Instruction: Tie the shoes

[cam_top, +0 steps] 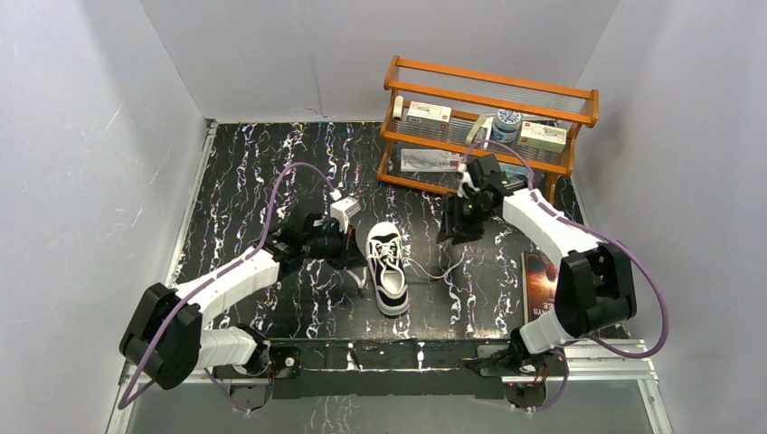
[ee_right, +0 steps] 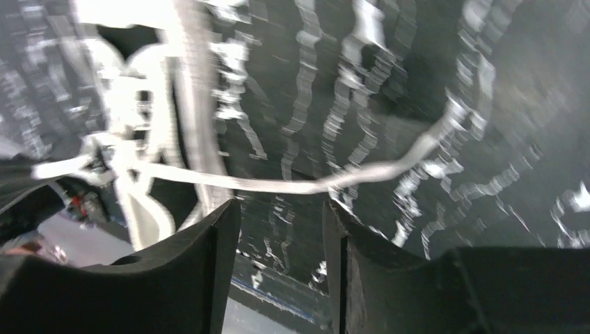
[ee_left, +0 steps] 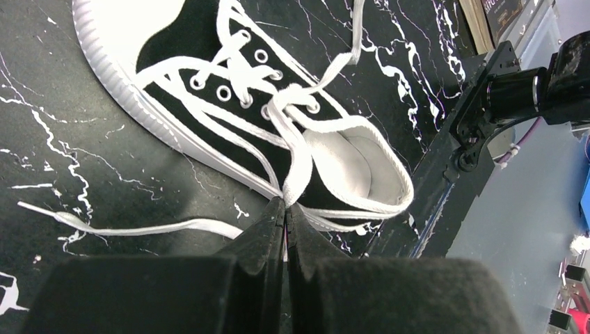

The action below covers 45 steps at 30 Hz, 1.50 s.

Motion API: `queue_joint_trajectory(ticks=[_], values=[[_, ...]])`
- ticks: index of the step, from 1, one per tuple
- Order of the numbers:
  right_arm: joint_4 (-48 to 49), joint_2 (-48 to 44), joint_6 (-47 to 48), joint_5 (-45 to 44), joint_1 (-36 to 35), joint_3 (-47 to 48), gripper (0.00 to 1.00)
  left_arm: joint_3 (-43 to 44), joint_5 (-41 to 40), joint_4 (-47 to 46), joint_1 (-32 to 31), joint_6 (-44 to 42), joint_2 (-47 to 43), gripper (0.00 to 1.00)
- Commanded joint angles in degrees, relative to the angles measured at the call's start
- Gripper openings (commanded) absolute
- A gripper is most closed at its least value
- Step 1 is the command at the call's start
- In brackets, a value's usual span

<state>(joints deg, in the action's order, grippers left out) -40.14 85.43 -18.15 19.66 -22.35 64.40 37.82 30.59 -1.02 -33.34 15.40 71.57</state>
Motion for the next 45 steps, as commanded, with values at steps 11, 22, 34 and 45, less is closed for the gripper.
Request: queue_joint_trajectory(ticks=[11, 22, 34, 45], values=[[-4.46, 6.67, -34.42, -22.23, 0.95, -5.57, 0.58, -1.64, 0.63, -3.0, -0.09, -0.86, -2.97, 0.0], [3.1, 10.57, -39.72, -23.84, 0.63, -9.24, 0.07, 0.17, 2.2, -3.03, -0.14, -2.67, -1.64, 0.0], [39.47, 6.74, -24.38, 16.65, -5.17, 3.95, 0.0, -7.28, -4.15, -16.37, -0.17, -12.9, -4.11, 0.0], [45.77, 21.34, -44.26, 11.38, -19.39, 17.0, 0.0, -9.93, -3.6, -21.68, -0.23, -24.92, -8.17, 0.0]])
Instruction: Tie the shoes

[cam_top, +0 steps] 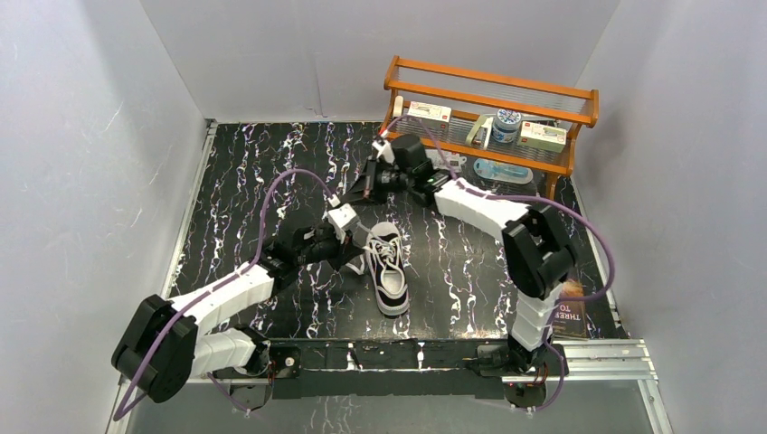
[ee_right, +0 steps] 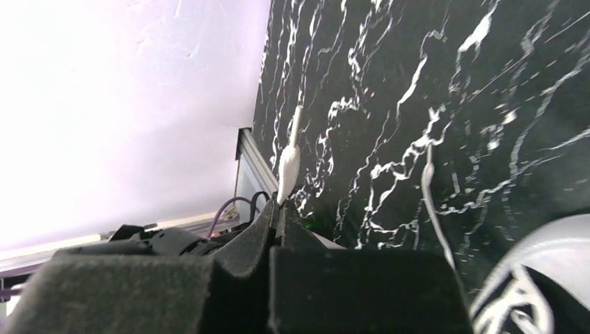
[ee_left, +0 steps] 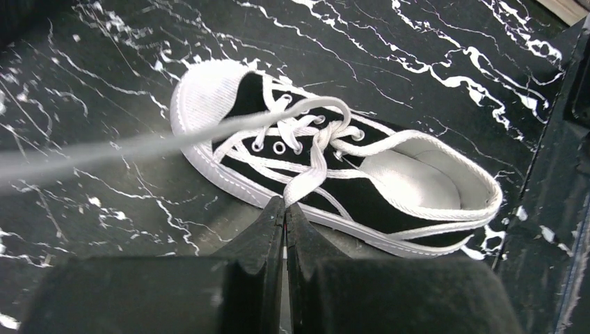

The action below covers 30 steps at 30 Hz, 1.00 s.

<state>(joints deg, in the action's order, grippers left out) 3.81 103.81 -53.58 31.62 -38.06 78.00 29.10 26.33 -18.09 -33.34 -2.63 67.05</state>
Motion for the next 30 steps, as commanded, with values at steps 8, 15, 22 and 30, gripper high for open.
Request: queue_joint_trajectory(ticks=[8, 15, 22, 30], values=[[-18.63, 12.91, -3.31, 5.21, -8.84, 12.92, 0.0, -6.53, 5.12, -10.36, -0.23, -10.77, -6.5, 0.0], [-34.34, 18.57, 11.42, 12.71, -10.15, 17.21, 0.09, -9.14, 7.25, -14.16, -0.34, -10.05, -5.16, 0.0], [-42.39, 20.63, 17.68, 15.37, -8.83, 25.56, 0.4, -8.56, 8.62, -14.15, -0.32, -7.95, -4.23, 0.0], [-51.34, 17.33, 24.11, 15.81, -2.19, 31.66, 0.6, -6.18, 5.9, -9.73, -0.32, -1.39, -4.79, 0.0]])
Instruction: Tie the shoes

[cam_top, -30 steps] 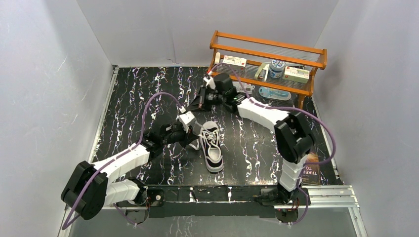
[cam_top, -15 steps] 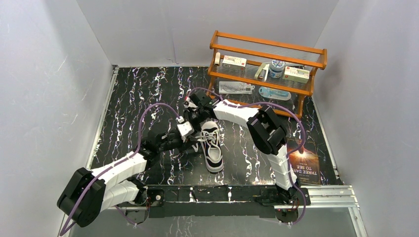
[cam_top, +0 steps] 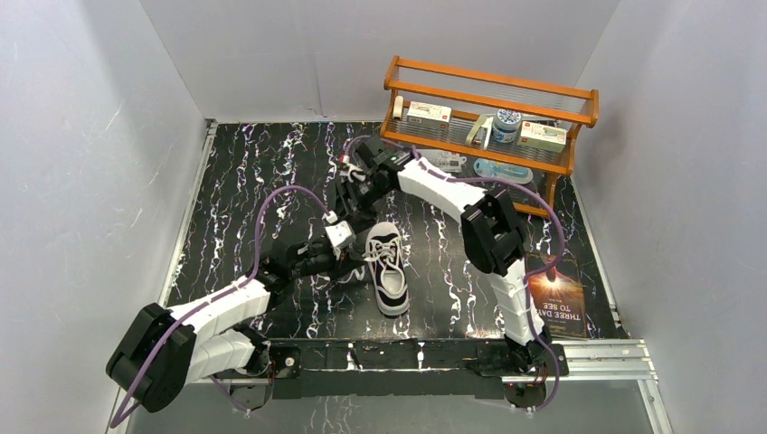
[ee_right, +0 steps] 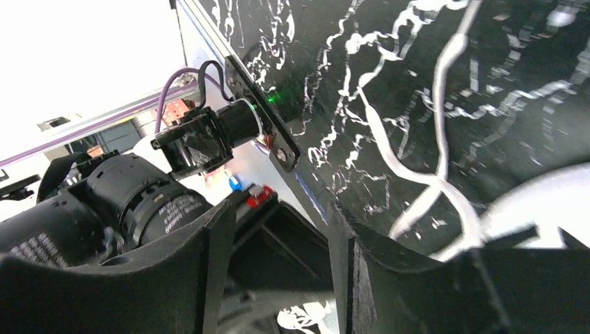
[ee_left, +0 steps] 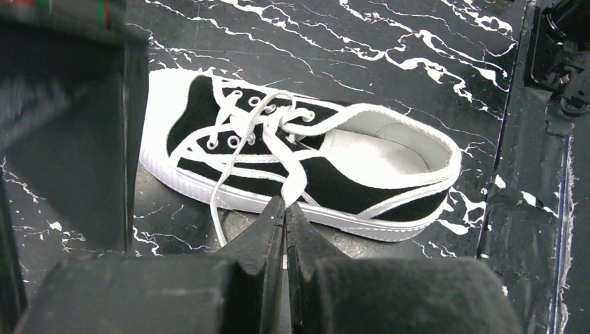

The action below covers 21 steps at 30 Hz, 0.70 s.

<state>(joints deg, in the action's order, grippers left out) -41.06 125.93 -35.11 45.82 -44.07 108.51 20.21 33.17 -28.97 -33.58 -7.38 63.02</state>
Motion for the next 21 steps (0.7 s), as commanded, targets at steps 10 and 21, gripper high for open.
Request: queue_joint_trajectory(ticks=[10, 21], values=[[11.35, -37.6, 25.67, -13.0, 6.02, -35.06, 0.66, 11.43, -1.08, 8.78, 0.12, 15.93, 7.94, 0.0], [38.97, -55.22, 54.21, -23.51, -7.19, -59.22, 0.69, 25.16, 2.79, 24.95, 0.89, 16.15, 17.81, 0.0]])
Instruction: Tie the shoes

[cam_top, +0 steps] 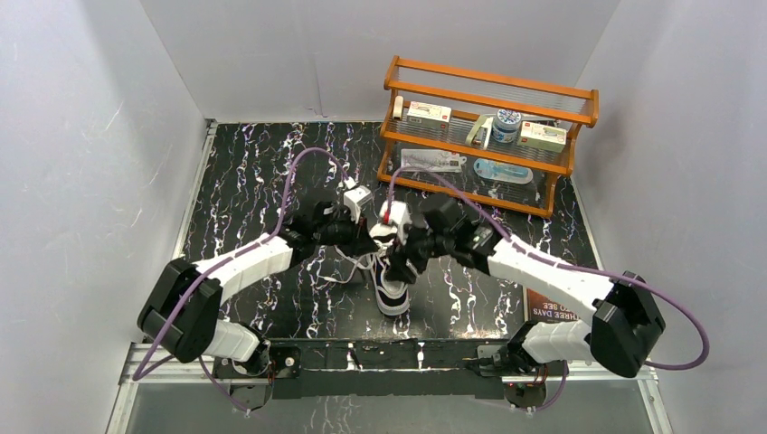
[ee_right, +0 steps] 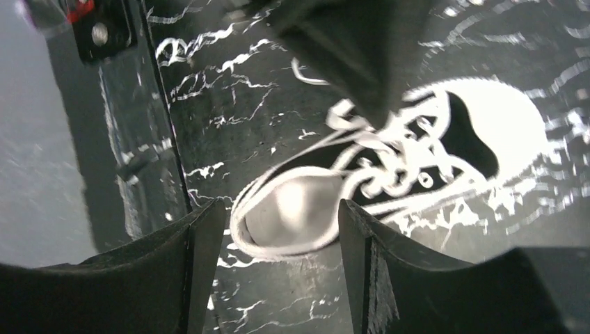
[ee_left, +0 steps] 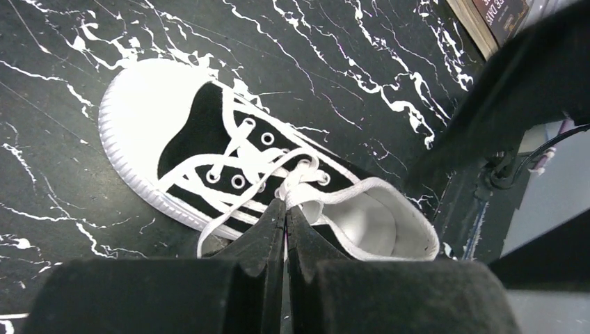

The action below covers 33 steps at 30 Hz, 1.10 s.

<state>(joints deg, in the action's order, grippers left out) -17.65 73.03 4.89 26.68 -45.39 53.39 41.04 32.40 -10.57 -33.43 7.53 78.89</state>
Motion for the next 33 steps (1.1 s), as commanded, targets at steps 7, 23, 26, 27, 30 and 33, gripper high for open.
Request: queue_joint_trajectory(ticks=[7, 23, 26, 27, 30, 33], values=[[17.07, 6.52, 29.05, -3.52, -14.86, -1.34, 0.68, 9.45, 12.31, 10.22, 1.95, -0.89, 9.31, 0.0], [25.95, 27.8, 34.2, -17.13, -20.62, 7.72, 0.61, 18.87, 16.32, 22.22, 4.71, -10.17, 16.87, 0.0], [28.32, 29.41, 32.69, -19.8, -20.71, 7.5, 0.56, 18.31, 15.14, 22.35, 4.7, -10.56, 16.27, 0.0], [29.02, 29.97, 32.68, -20.01, -20.73, 7.34, 0.56, 18.05, 14.73, 22.32, 4.69, -10.79, 16.07, 0.0], [27.85, 31.78, 31.61, -17.17, -20.71, 8.6, 0.52, 17.85, 13.89, 22.39, 4.69, -11.02, 16.04, 0.0], [28.5, 32.89, 29.27, -16.25, -20.71, 7.9, 0.51, 18.3, 12.57, 22.9, 4.69, -11.88, 16.0, 0.0]])
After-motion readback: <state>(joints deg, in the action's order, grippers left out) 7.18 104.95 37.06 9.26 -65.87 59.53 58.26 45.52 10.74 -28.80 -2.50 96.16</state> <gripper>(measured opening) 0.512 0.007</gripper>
